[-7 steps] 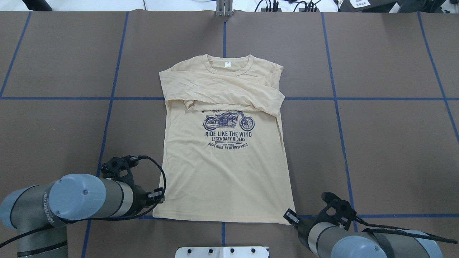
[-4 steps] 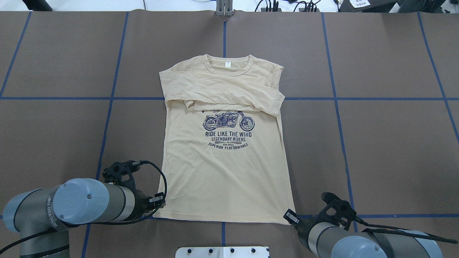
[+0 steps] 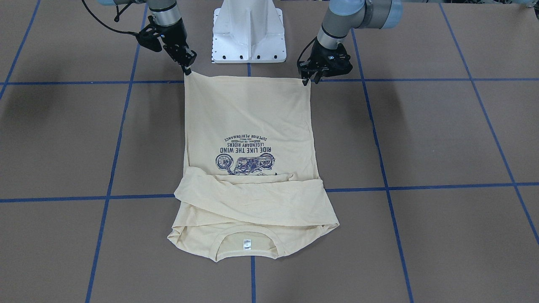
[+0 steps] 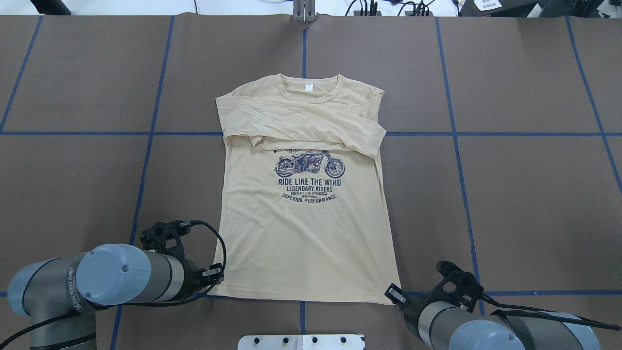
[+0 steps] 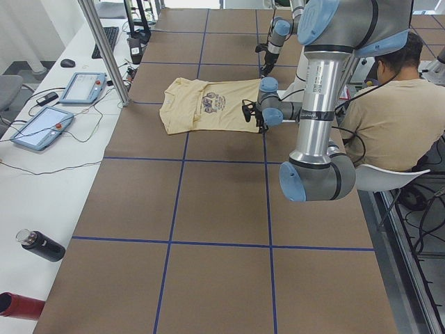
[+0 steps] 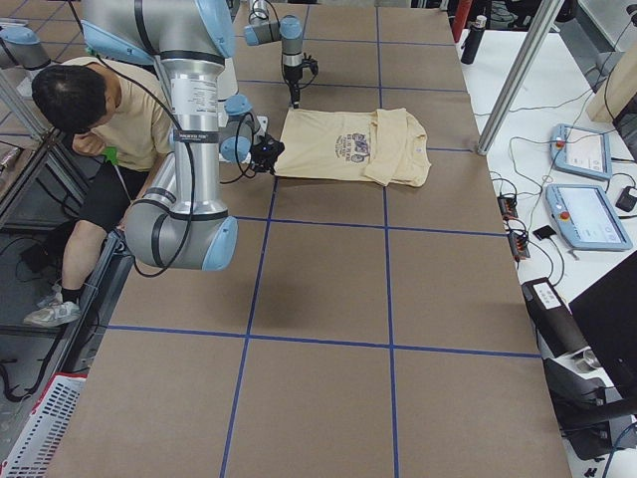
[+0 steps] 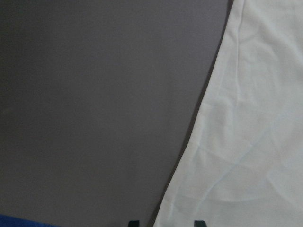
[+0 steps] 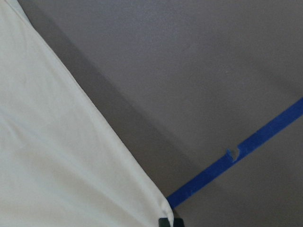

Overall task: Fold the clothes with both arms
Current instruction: 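Grip both hem corners nearest the robot with both grippers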

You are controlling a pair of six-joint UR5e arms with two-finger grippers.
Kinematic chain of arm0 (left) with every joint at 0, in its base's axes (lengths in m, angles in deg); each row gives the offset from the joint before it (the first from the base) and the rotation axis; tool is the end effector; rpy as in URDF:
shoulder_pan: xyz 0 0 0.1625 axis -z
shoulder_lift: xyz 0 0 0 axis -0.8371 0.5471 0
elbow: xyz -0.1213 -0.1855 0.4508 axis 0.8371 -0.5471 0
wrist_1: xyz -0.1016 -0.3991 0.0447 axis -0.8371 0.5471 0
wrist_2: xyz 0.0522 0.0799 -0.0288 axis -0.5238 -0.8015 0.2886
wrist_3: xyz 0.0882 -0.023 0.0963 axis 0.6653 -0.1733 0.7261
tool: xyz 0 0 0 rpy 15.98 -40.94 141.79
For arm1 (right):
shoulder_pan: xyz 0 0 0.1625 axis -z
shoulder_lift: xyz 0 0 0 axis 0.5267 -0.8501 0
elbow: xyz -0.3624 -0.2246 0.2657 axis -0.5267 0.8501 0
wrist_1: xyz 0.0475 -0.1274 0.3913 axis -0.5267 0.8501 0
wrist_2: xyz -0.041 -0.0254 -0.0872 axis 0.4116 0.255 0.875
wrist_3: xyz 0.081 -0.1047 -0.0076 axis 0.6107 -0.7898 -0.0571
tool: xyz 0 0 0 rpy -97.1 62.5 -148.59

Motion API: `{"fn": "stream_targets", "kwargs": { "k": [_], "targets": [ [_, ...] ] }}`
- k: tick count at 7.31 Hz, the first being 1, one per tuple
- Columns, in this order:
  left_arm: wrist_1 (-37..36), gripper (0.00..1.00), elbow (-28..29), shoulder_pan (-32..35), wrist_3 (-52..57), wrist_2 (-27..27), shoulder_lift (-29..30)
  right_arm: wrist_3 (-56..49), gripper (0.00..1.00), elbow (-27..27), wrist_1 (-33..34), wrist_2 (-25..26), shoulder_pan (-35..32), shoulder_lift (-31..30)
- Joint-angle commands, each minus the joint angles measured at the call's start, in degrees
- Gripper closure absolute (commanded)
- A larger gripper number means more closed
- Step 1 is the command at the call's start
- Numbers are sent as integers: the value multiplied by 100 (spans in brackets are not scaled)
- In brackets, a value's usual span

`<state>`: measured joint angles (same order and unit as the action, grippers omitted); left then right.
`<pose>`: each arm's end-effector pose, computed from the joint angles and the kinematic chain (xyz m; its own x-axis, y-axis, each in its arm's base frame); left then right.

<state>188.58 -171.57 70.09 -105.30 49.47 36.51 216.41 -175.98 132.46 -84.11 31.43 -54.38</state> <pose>0.5361 -0.2423 0.4318 0.5590 -0.2746 -0.7824 0.1876 0.9610 -0.2032 -0.5138 -0.1656 0.4423 0.3984 0.6015 0.6925 -0.5307 0.7669 -0.3608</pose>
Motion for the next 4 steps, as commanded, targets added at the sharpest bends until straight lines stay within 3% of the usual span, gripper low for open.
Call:
{"fn": "stream_targets", "kwargs": {
  "k": [1, 4],
  "targets": [
    [0, 51, 31, -60, 0, 9, 5, 0, 100, 0, 0, 9, 0, 0],
    [0, 55, 39, -77, 0, 26, -4, 9, 100, 0, 0, 9, 0, 0]
  ]
}}
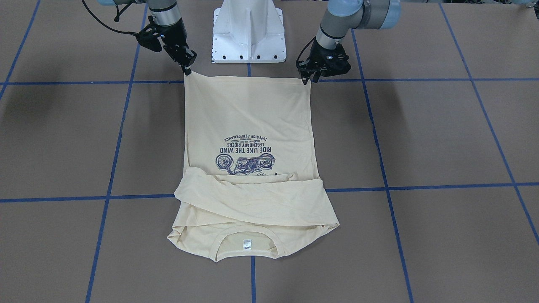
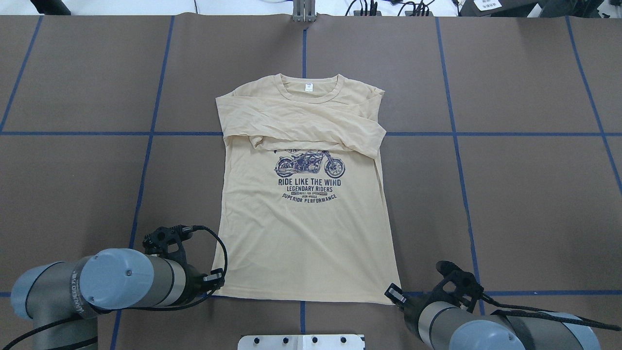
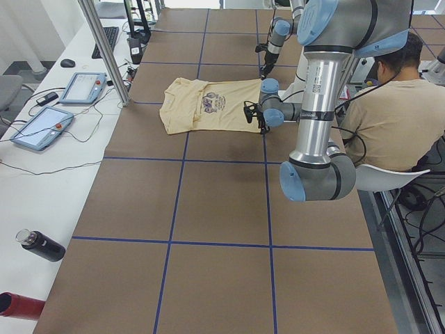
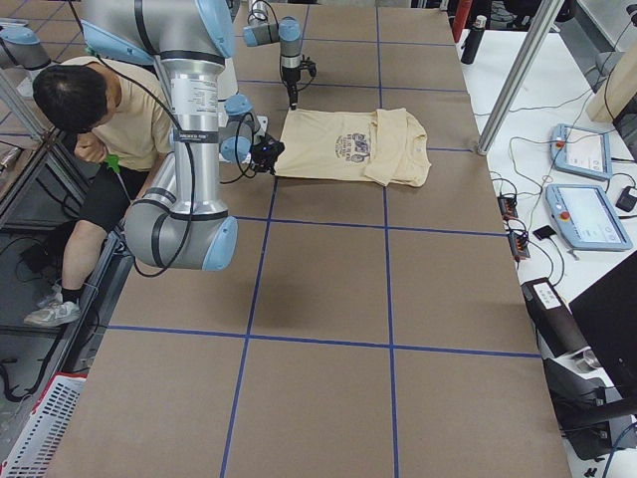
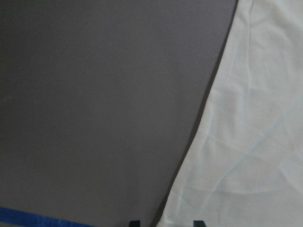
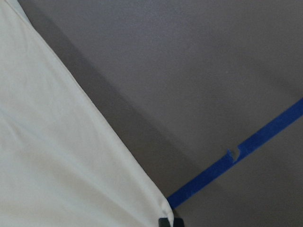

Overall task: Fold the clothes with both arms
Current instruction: 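Grip both hem corners nearest the robot with both grippers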

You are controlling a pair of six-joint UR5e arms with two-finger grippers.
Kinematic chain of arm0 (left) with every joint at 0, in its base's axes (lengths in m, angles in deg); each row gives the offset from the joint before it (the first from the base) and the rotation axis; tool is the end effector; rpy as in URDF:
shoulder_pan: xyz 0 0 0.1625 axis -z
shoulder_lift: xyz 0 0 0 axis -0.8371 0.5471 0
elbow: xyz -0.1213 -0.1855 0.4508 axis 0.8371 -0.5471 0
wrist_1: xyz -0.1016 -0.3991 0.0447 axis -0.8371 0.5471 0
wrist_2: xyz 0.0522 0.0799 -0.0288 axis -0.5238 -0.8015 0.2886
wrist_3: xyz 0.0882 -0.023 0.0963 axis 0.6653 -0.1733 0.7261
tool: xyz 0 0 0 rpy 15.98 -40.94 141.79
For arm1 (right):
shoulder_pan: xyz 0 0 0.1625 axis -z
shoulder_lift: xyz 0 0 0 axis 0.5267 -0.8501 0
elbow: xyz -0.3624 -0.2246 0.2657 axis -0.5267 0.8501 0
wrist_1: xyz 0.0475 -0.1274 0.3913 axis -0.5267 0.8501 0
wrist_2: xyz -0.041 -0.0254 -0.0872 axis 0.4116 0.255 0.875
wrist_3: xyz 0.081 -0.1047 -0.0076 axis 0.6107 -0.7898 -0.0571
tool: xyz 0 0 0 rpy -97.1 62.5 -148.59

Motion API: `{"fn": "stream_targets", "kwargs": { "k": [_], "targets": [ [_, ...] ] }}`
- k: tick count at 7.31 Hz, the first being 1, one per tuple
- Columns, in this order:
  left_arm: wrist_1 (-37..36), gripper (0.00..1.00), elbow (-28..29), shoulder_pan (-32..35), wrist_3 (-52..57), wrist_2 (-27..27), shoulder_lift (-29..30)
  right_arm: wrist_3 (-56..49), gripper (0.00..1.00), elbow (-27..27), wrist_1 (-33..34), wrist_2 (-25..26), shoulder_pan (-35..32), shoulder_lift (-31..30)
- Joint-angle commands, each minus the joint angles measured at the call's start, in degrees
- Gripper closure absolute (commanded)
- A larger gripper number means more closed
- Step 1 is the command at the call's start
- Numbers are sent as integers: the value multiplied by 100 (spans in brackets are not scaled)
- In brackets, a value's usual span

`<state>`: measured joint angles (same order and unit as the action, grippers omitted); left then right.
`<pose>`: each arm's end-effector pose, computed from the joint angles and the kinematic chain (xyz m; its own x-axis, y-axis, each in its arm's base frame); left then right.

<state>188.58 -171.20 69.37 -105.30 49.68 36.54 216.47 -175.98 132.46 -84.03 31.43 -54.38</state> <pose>0.5407 -0.2354 0.4346 0.5673 -0.2685 -0.7785 0.1737 0.9631 -0.2056 -0.5137 -0.1658 0.4423 0.3972 0.6021 0.6926 -0.5320 0.7660 -0.3608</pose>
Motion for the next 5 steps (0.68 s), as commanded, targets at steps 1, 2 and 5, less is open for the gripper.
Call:
{"fn": "stream_targets", "kwargs": {
  "k": [1, 2, 5],
  "targets": [
    [0, 57, 2, -6, 0, 5, -7, 3, 100, 0, 0, -8, 0, 18],
    [0, 57, 2, -23, 0, 13, -16, 3, 100, 0, 0, -8, 9, 18],
    [0, 63, 38, -41, -9, 13, -7, -6, 100, 0, 0, -17, 0, 27]
  ]
}}
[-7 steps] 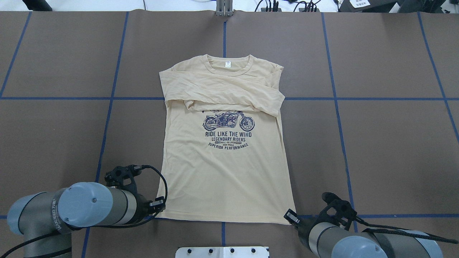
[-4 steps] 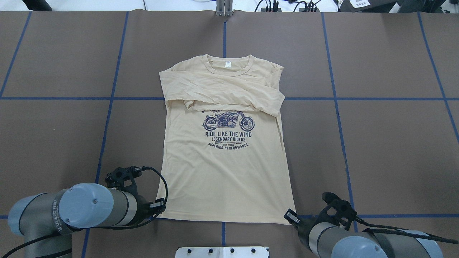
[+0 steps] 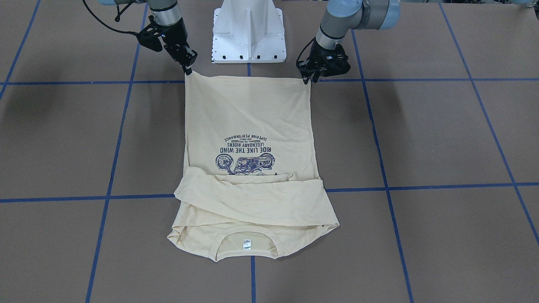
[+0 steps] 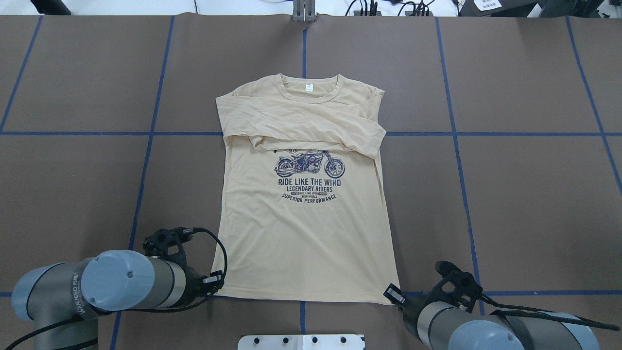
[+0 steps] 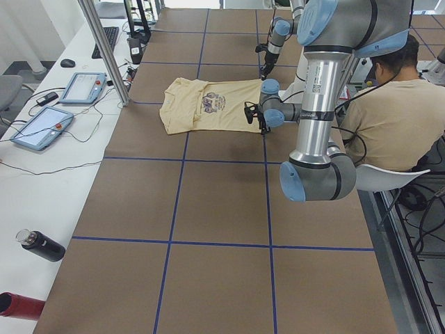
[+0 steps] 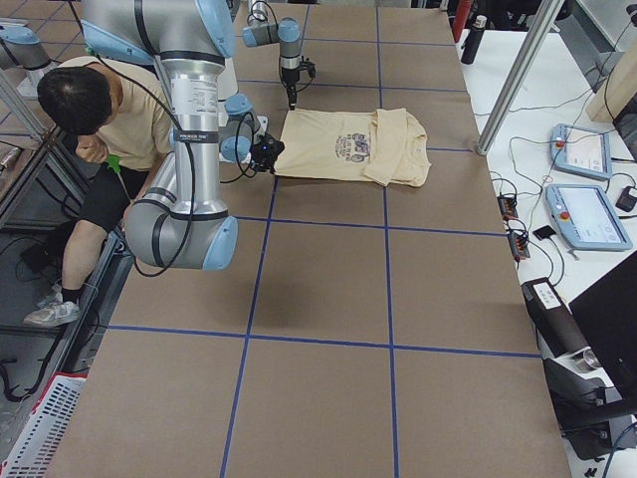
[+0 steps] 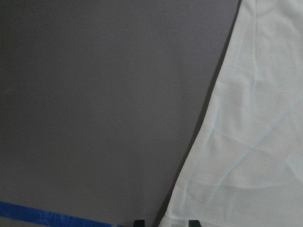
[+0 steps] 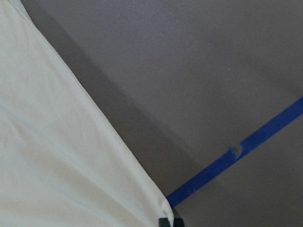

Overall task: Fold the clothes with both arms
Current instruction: 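Grip both hem corners nearest the robot with both grippers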

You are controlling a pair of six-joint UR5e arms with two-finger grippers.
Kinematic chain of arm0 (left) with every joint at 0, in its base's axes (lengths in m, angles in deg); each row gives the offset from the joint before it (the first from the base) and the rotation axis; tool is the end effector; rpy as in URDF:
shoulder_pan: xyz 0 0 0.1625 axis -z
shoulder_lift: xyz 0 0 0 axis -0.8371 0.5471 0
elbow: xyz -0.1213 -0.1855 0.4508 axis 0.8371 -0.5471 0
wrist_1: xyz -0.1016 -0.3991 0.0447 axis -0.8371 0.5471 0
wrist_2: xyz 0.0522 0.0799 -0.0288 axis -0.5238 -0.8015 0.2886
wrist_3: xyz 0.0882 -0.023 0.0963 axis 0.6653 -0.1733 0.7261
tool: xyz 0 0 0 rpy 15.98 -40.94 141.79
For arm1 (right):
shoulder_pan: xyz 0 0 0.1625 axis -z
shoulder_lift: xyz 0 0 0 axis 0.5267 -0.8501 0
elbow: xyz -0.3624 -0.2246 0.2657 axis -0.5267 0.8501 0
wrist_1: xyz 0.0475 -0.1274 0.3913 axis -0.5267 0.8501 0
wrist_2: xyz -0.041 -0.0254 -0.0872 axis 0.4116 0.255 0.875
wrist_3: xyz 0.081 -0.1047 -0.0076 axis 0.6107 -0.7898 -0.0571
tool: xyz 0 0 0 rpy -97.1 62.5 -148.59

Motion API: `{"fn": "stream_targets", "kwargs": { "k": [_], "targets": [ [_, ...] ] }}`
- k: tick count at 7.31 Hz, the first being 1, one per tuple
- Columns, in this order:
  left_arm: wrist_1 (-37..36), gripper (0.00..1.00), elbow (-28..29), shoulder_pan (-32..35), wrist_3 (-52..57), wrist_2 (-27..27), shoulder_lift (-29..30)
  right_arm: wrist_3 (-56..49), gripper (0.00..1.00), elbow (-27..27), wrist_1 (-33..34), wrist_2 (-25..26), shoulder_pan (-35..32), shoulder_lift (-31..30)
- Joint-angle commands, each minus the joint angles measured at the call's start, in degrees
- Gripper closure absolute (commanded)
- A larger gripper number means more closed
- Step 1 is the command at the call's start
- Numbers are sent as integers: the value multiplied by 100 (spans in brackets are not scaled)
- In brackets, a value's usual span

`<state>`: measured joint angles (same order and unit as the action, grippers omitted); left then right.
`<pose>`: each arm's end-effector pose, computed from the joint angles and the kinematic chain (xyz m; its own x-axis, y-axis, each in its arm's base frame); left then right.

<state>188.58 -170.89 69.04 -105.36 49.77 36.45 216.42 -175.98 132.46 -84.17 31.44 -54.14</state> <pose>0.5428 -0.2323 0.4382 0.5741 -0.2674 -0.7739 0.1689 0.9635 -0.2076 -0.5150 -0.1654 0.4402 0.3960 0.6017 0.6937 -0.5285 0.7671 -0.3636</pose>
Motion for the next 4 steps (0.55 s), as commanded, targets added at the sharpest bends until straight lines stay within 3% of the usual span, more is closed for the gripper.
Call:
{"fn": "stream_targets", "kwargs": {
  "k": [1, 4],
  "targets": [
    [9, 64, 6, -8, -3, 4, 1, -1, 100, 0, 0, -3, -1, 2],
    [9, 65, -3, -17, -46, 13, 1, -1, 100, 0, 0, -3, -1, 2]
  ]
}}
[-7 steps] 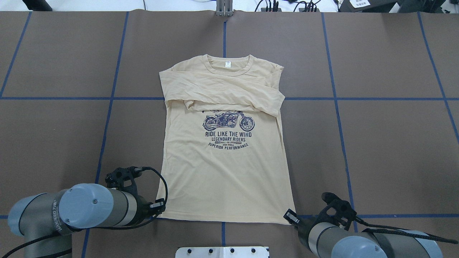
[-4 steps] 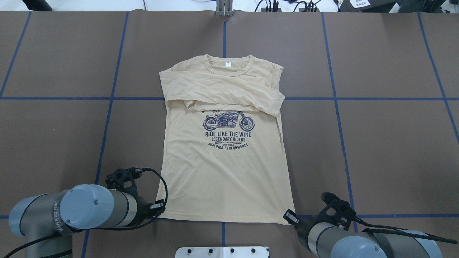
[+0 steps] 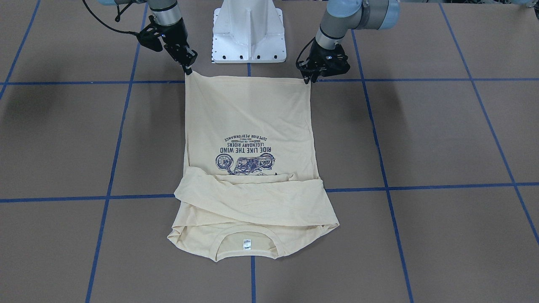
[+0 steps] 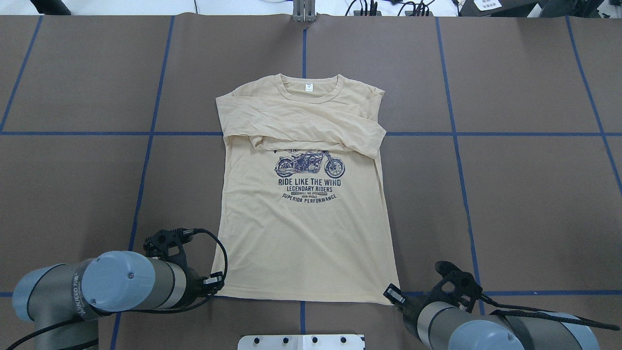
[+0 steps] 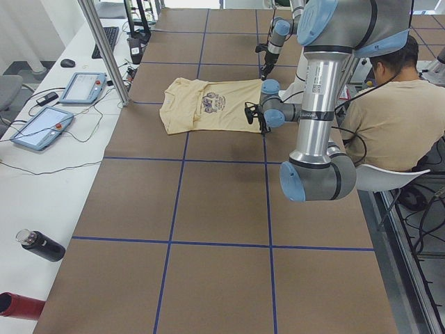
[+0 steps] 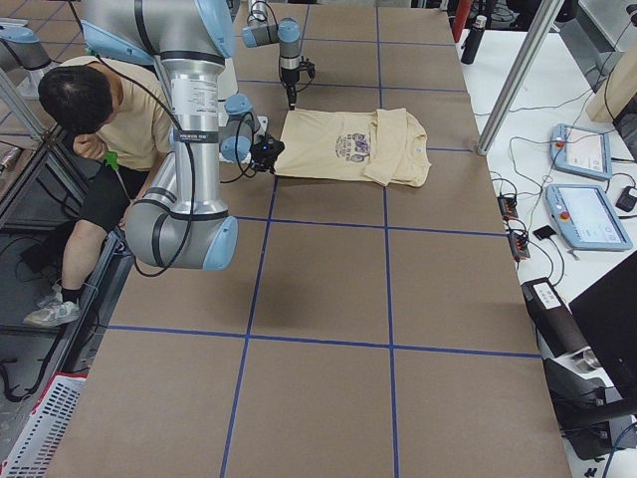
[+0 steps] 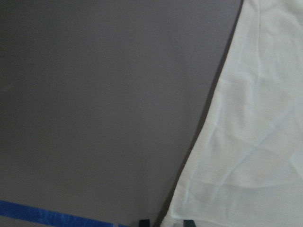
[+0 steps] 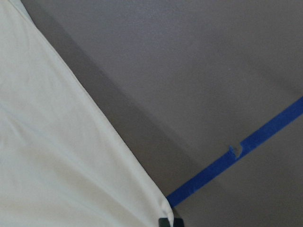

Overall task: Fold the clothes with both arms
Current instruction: 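Grip both hem corners nearest the robot with both grippers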

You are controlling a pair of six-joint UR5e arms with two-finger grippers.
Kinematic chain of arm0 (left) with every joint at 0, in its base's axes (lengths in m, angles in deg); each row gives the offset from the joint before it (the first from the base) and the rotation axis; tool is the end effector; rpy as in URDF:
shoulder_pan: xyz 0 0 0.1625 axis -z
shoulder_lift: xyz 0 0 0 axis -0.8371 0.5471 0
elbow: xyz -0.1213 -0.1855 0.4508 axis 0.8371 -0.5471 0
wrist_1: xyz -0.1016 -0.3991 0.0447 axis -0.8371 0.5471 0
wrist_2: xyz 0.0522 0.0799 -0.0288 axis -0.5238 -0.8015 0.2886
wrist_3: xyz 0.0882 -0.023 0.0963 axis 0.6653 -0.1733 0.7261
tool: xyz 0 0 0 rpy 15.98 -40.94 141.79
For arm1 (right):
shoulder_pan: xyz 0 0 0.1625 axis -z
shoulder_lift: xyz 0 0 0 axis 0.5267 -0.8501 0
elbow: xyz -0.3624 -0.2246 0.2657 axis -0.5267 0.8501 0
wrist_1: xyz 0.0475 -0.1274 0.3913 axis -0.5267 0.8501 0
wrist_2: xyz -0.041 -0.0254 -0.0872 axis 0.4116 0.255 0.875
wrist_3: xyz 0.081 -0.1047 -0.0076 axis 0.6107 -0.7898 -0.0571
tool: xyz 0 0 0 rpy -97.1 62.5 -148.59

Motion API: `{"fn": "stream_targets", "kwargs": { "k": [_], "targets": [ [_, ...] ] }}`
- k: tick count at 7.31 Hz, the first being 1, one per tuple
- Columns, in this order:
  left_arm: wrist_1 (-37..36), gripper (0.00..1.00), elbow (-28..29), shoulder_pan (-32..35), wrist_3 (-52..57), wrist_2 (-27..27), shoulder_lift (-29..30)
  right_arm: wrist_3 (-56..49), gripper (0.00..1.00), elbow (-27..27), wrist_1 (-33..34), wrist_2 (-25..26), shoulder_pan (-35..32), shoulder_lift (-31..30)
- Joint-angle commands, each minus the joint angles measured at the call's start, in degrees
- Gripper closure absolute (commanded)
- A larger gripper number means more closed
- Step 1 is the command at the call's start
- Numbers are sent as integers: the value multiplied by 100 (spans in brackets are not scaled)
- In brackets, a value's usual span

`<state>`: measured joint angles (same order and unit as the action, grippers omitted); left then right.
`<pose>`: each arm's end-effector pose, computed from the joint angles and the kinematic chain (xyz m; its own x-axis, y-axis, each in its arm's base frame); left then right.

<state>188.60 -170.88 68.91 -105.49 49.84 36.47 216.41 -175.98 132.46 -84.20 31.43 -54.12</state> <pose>0.5435 -0.2309 0.4380 0.5741 -0.2682 -0.7736 0.1670 0.9633 -0.2101 -0.5151 -0.1654 0.4400 0.3959 0.6017 0.6937 -0.5282 0.7672 -0.3640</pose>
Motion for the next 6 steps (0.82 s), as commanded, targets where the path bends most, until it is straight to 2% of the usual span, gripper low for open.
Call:
{"fn": "stream_targets", "kwargs": {
  "k": [1, 3, 4, 5, 6],
  "targets": [
    [-2, 65, -13, -3, -68, 7, 9, 0, 100, 0, 0, 9, 0, 0],
    [-3, 71, -4, -21, -68, 7, 9, 0, 100, 0, 0, 0, 0, -9],
    [-3, 80, 5, -21, -68, -2, 0, 0, 100, 0, 0, 9, 0, -17],
    [-3, 100, 5, -21, -68, -11, -9, 0, 100, 0, 0, 9, 0, -26],
    [-3, 100, -30, -12, -68, -11, -9, 0, 100, 0, 0, 9, 0, -18]
  ]
}}
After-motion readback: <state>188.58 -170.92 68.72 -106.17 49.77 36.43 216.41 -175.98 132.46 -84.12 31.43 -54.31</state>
